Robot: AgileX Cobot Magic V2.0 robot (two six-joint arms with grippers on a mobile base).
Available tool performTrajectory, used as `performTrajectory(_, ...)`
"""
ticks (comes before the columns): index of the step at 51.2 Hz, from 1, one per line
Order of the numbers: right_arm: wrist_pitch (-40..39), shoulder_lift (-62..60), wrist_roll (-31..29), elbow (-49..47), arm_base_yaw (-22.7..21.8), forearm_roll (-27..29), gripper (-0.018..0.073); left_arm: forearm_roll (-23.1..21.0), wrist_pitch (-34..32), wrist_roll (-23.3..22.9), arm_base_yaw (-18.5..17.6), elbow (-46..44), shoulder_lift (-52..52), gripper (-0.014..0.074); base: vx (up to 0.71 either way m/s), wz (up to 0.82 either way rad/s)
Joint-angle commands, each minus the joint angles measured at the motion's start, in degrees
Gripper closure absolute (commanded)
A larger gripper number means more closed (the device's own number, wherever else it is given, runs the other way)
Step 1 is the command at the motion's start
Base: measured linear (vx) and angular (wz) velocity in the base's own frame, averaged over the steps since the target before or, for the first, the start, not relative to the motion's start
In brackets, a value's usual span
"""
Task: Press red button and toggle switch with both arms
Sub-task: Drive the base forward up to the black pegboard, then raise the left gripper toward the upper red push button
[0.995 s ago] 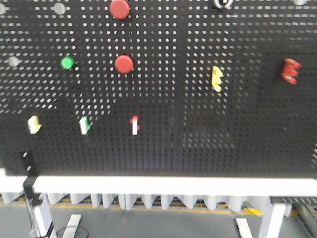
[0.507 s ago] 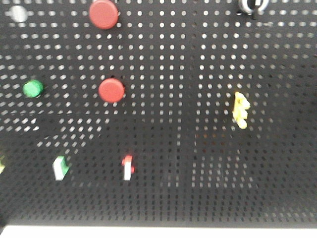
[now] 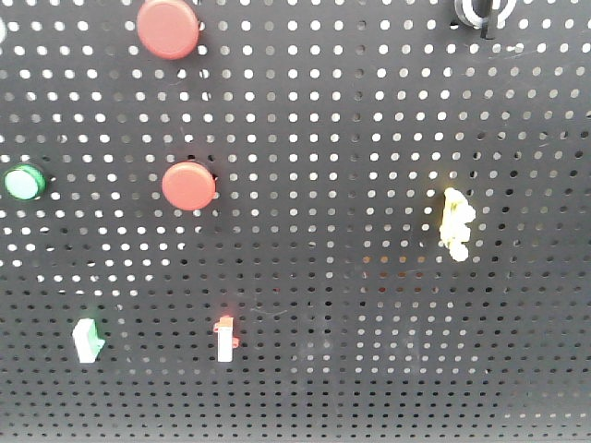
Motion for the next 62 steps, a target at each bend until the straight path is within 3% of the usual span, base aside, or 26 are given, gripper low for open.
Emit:
performTrajectory(1, -4.7, -1.0, -0.2, 0.6, -0.3, -0.3, 0.0562, -0.2, -4.5, -0.3, 0.2, 2.0, -0.9, 0.0595, 0.00, 0.00)
performTrajectory(21, -8.4, -1.0, -0.2, 0.6, -0.3, 0.0, 0.0562, -0.2, -5.0, -0.4, 0.2, 1.9, -0.9, 0.0595, 0.00, 0.00)
performTrajectory(27, -14.9, -1.0, -0.1, 0.6, -0.3, 0.2, 0.0562, -0.1, -7.7, -0.2, 0.2, 1.8, -0.9, 0.0595, 0.00, 0.00)
performTrajectory(34, -29.5, -1.0, 1.6, 0.5, -0.3, 0.5, 0.0562, -0.2, -14.3, -0.8, 0.2, 1.4, -0.9, 0.0595, 0.00, 0.00)
performTrajectory(39, -35.4, -1.0, 6.2, -0.5, -0.3, 1.9, 0.0562, -2.6, -21.5, -7.3, 0.2, 0.9, -0.9, 0.0595, 0.00, 0.00)
performTrajectory(45, -28.8, 0.4, 8.7, -7.7, -0.3, 1.1, 0.0562, -5.6, -19.8, -19.6, 0.2, -6.7, -0.8, 0.0595, 0.00, 0.00)
performTrajectory(55, -11.3, 10.8, 7.9, -29.6, -0.3, -6.0, 0.0562, 6.6, -4.9, -18.5, 0.0, -30.5, 8.8, 0.0595, 0.00, 0.00)
performTrajectory(62, -7.6, 20.7, 7.9, -43.4, -0.3, -6.2, 0.0562, 7.3, 1.5, -18.5, -0.3, -47.0, 22.3, 0.0595, 0.00, 0.00)
